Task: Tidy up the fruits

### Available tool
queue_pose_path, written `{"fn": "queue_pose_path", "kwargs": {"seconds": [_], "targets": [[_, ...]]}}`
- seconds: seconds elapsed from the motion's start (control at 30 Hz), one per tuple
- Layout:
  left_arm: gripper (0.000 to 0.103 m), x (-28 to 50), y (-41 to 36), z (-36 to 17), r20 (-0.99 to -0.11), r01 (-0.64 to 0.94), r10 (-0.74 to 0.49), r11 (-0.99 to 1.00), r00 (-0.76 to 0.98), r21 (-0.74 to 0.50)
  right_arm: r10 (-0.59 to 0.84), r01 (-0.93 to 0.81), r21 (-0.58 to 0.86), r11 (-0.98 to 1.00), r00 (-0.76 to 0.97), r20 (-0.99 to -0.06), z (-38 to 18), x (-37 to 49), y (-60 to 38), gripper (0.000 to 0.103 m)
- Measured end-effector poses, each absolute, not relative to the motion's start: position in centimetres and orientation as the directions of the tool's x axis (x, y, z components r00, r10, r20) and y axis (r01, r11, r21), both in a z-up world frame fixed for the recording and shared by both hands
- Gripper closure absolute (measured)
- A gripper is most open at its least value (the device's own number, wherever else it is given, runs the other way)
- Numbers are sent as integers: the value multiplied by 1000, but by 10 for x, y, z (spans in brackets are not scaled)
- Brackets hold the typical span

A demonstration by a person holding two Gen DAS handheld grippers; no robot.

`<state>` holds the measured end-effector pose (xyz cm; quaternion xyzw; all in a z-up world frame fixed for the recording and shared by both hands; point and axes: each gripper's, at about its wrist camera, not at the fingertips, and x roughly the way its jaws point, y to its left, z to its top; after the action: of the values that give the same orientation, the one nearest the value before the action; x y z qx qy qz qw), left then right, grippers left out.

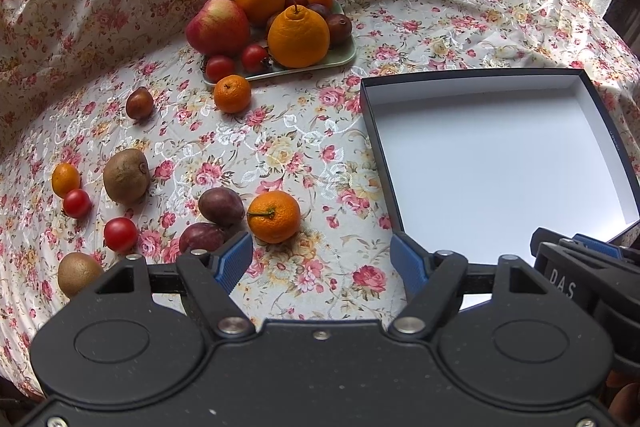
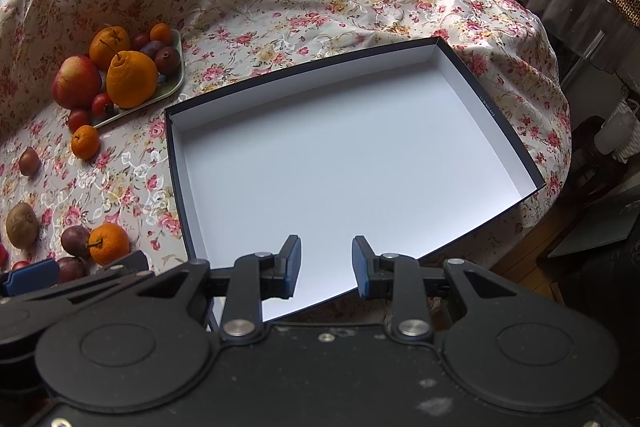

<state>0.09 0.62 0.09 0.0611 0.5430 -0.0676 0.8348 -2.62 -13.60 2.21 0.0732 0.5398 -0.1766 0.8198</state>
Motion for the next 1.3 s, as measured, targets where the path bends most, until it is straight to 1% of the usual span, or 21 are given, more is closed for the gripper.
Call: {"fn": "queue_pose_path", "kwargs": {"seconds": [0.33,0.5,0.77,0.93,1.1,1.17,1.3], "targets": [[26,-1,4,-1,-917,177,-48,984,396,25,-209,369,-70,927,354,-912,22,-26,-136,73],[26,0,8,0,-919,157,-67,988,388,-5,-205,373,-63,926,354,-913,22,-26,-136,73],[26,1,25,11,-878,117,-58,993,475,-3,-208,404,-43,914,375,-903,29,-23,-130,73],[26,-1,49,23,-817,67,-19,997,577,24,-223,430,-26,903,415,-882,35,-19,-118,73],[26,9,83,25,-830,43,10,998,557,41,-217,400,10,916,518,-828,42,-16,-93,73],[25,12,99,24,-829,30,22,998,559,47,-202,373,6,928,517,-832,43,-11,-79,73],[25,16,135,23,-825,-35,74,997,560,66,-121,322,48,946,485,-866,37,1,-56,73]]}}
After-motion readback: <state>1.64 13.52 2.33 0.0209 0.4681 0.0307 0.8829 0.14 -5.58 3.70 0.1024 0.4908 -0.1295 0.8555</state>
